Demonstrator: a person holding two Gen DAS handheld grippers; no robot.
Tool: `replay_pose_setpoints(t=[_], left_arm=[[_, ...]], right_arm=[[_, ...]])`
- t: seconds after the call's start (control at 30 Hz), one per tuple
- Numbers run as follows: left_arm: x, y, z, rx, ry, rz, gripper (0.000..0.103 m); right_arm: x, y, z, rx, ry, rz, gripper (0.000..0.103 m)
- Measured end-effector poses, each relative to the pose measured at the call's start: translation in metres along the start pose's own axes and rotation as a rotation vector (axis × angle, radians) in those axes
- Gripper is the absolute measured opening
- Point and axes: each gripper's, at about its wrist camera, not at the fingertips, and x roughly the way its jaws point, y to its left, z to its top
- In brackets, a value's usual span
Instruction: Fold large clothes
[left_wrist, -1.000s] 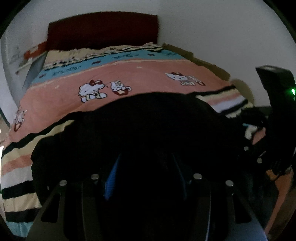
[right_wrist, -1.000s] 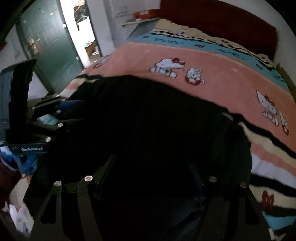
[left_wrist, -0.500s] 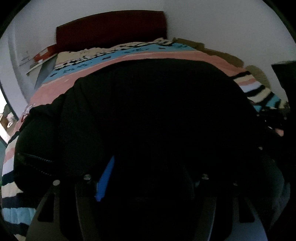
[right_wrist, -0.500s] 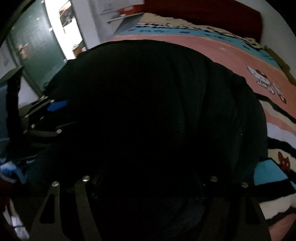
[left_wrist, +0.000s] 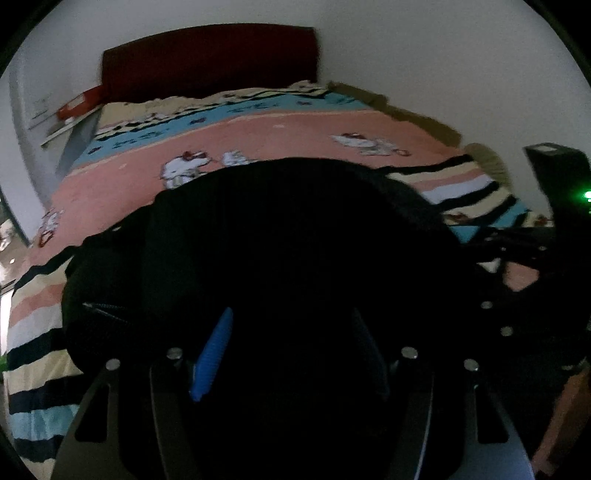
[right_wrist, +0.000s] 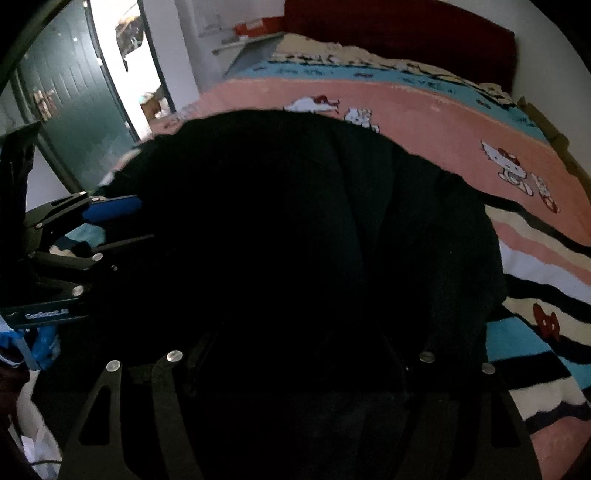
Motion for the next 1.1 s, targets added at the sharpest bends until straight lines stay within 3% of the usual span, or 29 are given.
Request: replay_pose_setpoints(t=[0.17, 0.27, 0.5, 0.73, 0.93, 1.03, 1.1], left_arm=[[0.023, -0.02, -0.022, 0.064, 0.079, 0.009, 0.064], [0.044, -0.016, -0.029, 0.025, 0.101, 0.013, 0.064], [0.072, -0.019, -0.033, 0.032, 0.094, 0.068, 0.064], [0.086, -0.021, -0.04, 0.027, 0.07, 0.101, 0.064], [0.076, -0.028, -0.034, 0.033, 0.11, 0.144, 0.065], [0.044, -0.037, -0.034, 0.018, 0.092, 0.176, 0.065], [0.014, -0.04, -0.04, 0.007, 0.058, 0.186, 0.065]], right_arm=[[-0.002, -0.001, -0.011, -0.031, 0.016, -0.002, 0.072], [0.018, -0.009, -0.017, -0.012, 0.04, -0.002, 0.072], [0.065, -0.022, -0.021, 0.055, 0.034, -0.008, 0.073], [0.079, -0.024, -0.02, 0.046, 0.036, -0.061, 0.073], [0.079, -0.016, -0.012, 0.041, 0.094, -0.128, 0.073], [0.063, -0.011, -0.009, 0.06, 0.125, -0.131, 0.072], [0.041, -0.003, -0.014, 0.042, 0.094, -0.133, 0.072]])
